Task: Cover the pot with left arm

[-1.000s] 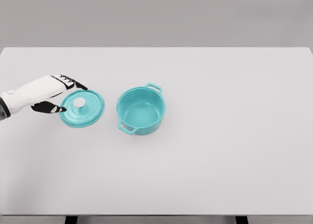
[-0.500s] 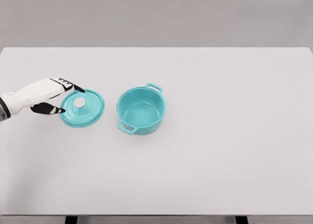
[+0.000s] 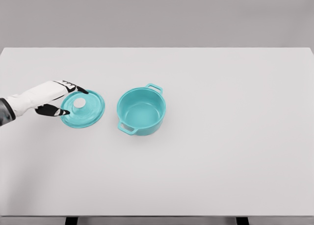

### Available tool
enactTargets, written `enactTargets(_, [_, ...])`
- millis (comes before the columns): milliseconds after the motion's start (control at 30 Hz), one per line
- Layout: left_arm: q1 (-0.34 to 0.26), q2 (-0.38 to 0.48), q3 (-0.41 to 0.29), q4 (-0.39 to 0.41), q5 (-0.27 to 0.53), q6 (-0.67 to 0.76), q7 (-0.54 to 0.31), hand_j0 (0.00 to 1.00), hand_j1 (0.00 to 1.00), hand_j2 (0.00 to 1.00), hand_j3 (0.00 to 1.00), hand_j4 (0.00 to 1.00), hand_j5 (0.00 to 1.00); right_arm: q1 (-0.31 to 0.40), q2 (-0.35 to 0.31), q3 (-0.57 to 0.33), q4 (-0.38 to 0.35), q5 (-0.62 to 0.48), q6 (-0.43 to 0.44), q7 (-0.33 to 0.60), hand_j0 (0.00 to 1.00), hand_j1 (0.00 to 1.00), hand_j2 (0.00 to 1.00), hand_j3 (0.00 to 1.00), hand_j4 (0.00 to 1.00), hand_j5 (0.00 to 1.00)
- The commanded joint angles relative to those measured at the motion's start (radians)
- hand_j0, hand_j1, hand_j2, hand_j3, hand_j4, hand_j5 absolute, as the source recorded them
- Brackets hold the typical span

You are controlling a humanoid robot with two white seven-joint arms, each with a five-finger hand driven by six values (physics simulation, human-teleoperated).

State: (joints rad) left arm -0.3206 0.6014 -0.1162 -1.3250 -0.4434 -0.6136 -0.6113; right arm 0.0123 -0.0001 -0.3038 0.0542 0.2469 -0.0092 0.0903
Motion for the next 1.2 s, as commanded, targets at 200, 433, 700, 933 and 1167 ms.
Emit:
enactTargets(200, [0.0, -0.018, 0.001, 0.021, 0.006, 0.003, 0.0, 0.8, 0.8, 0.8, 0.8, 0.8, 0.8, 0.0, 0.0, 0.0, 0.0, 0.0, 0.0, 0.0, 1.0, 1.0, 1.0, 1.0, 1.0, 1.0])
enactTargets(433, [-0.009, -0.032, 0.0, 0.035, 0.002, 0.003, 0.0, 0.77, 0.77, 0.77, 0.77, 0.77, 0.77, 0.0, 0.0, 0.0, 0.001, 0.0, 0.0, 0.0, 1.0, 1.0, 1.0, 1.0, 1.0, 1.0])
enactTargets(700, [-0.011, -0.04, -0.002, 0.047, -0.003, 0.003, 0.0, 0.76, 0.76, 0.76, 0.76, 0.76, 0.76, 0.0, 0.0, 0.0, 0.001, 0.0, 0.0, 0.0, 1.0, 1.0, 1.0, 1.0, 1.0, 1.0])
enactTargets(933, [-0.021, -0.048, -0.01, 0.058, -0.003, 0.003, 0.0, 0.73, 0.73, 0.73, 0.73, 0.73, 0.73, 0.0, 0.0, 0.0, 0.001, 0.0, 0.0, 0.0, 1.0, 1.0, 1.0, 1.0, 1.0, 1.0])
enactTargets(1167, [-0.035, -0.048, -0.023, 0.086, -0.003, 0.003, 0.0, 0.7, 0.7, 0.7, 0.7, 0.7, 0.7, 0.0, 0.0, 0.0, 0.001, 0.0, 0.0, 0.0, 1.0, 1.0, 1.0, 1.0, 1.0, 1.0])
